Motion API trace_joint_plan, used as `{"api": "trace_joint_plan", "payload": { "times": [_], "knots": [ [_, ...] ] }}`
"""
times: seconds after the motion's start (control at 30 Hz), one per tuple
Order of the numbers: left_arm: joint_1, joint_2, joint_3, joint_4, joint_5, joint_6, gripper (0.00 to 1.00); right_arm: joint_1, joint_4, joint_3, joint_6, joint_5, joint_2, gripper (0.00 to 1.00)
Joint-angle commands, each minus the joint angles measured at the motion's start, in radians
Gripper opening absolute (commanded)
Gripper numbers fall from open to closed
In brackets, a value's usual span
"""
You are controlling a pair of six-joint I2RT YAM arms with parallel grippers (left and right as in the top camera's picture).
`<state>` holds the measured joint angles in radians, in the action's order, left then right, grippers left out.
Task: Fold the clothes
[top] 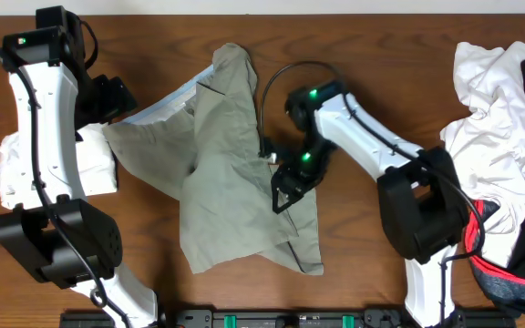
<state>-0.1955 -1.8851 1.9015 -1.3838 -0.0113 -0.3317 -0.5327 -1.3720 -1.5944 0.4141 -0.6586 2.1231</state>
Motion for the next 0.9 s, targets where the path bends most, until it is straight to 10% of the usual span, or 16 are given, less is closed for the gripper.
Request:
{"api": "trace_joint_plan", "payload": {
  "times": [0.0, 0.87],
  "knots": [
    [0.002, -0.006, -0.006, -0.003, 0.001, 0.018, 0.98, -0.009, 0.049, 0.072, -0.067, -0.005, -0.027, 0.63],
    [0.002, -0.006, -0.006, 0.001, 0.001, 0.018, 0.98, -0.020, 0.373, 0.332, -0.238, 0.033, -0.027, 0.66]
  ]
}}
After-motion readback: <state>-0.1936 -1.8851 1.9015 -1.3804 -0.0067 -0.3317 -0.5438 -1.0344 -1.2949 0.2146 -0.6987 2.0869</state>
